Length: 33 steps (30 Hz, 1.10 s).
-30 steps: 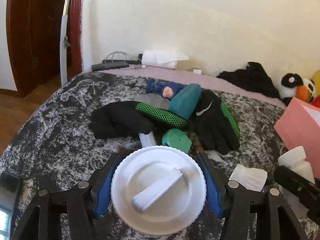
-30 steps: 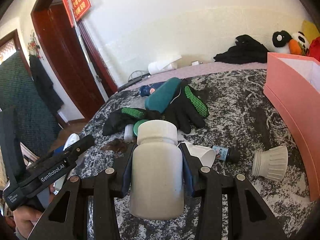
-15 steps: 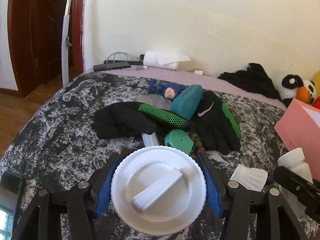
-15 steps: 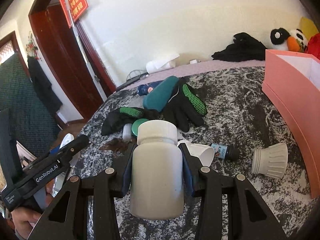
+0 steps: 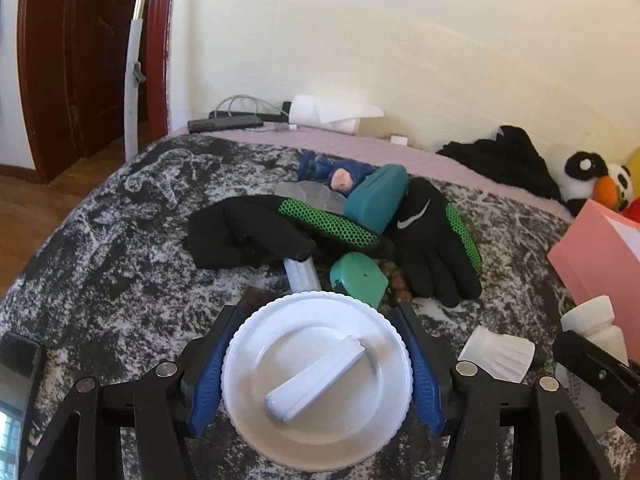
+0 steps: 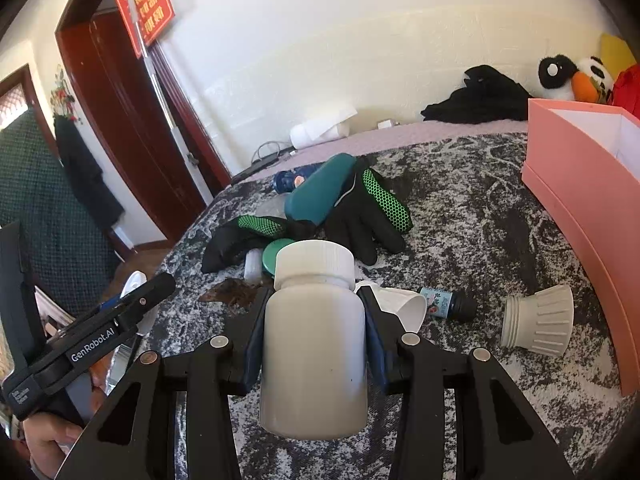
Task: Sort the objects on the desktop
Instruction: 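Hold the white lid and white pill bottle in both tools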
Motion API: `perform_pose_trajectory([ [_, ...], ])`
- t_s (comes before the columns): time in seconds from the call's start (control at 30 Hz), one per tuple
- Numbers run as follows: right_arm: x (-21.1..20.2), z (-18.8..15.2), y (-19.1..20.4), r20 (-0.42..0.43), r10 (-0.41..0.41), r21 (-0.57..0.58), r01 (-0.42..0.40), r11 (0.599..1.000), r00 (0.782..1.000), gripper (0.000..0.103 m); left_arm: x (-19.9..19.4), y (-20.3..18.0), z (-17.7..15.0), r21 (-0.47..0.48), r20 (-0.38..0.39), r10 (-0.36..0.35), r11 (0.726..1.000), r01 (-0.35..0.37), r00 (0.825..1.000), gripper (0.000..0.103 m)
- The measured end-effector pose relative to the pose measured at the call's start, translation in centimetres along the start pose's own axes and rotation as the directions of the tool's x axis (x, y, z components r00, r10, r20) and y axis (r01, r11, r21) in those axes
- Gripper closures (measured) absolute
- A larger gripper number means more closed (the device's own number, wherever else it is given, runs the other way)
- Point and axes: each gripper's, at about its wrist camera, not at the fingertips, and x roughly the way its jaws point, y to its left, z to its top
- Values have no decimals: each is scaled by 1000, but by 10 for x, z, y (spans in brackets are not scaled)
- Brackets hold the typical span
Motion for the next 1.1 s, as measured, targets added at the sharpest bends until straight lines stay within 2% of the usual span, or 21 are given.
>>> perform_pose_trajectory([
  [0.43,-1,0,1,1,-4,-3,4,1000,1000,58,3,1,-2,-23,-18,-9,1000,9,1000,38],
  [0.6,-1,0,1,0,-8,-1,8,1000,1000,58,1,-1,-2,5,5,25,1000,-25,1000,38],
  [1.1,-5,0,2,18,-18,-8,18,1000,1000,58,-1,-8,0,23,27,10,1000,-11,1000,38],
])
